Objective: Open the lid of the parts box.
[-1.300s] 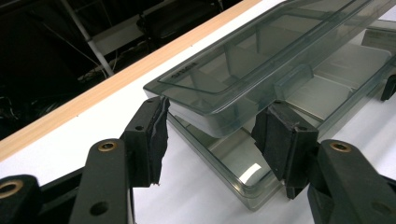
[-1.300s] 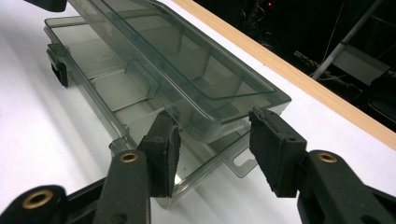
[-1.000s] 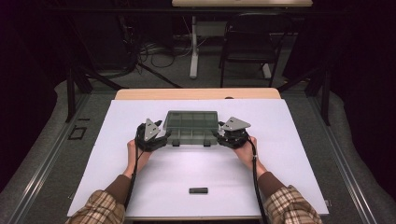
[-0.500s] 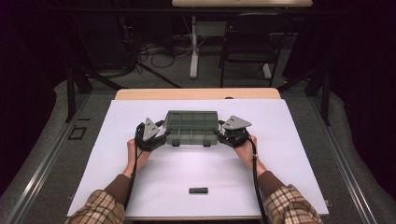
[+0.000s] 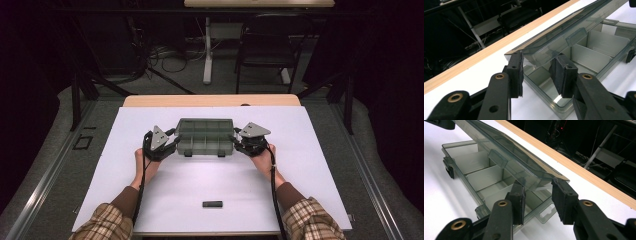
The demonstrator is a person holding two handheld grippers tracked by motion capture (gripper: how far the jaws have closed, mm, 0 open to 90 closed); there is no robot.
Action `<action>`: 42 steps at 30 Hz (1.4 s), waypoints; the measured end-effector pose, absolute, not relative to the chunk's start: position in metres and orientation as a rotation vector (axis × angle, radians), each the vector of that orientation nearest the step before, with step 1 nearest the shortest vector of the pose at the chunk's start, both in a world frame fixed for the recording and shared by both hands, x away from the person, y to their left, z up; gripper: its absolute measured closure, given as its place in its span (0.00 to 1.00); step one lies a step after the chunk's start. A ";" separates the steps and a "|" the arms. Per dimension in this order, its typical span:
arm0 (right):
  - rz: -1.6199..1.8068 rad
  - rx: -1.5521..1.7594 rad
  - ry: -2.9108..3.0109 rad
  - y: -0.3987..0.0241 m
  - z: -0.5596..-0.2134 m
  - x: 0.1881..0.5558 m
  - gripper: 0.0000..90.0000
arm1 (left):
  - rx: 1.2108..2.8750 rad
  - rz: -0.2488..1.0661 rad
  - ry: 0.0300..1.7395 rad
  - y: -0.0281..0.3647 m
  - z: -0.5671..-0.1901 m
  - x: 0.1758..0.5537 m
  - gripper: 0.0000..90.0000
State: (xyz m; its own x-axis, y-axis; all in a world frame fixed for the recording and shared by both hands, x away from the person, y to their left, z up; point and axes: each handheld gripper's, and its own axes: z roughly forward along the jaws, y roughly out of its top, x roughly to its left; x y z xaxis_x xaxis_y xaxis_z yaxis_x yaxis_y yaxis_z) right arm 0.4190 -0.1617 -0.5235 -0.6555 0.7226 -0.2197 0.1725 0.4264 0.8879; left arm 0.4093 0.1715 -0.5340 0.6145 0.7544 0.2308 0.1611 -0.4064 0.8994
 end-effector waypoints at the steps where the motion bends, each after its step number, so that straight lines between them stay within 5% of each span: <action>1: 1.202 0.753 2.090 -0.162 -0.523 0.419 0.70 | 1.905 0.797 0.734 0.172 -0.534 0.409 0.71; 42: 1.228 0.779 2.053 -0.160 -0.509 0.423 0.72 | 1.889 0.803 0.754 0.175 -0.517 0.419 0.72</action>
State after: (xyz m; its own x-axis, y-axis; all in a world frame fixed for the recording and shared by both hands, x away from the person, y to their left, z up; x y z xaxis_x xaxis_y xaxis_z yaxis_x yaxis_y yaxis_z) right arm 0.4230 -0.1597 -0.5087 -0.6368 0.7435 -0.2044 0.1714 0.3949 0.9026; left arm 0.4186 0.1748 -0.5173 0.5993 0.7699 0.2191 0.1702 -0.3900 0.9049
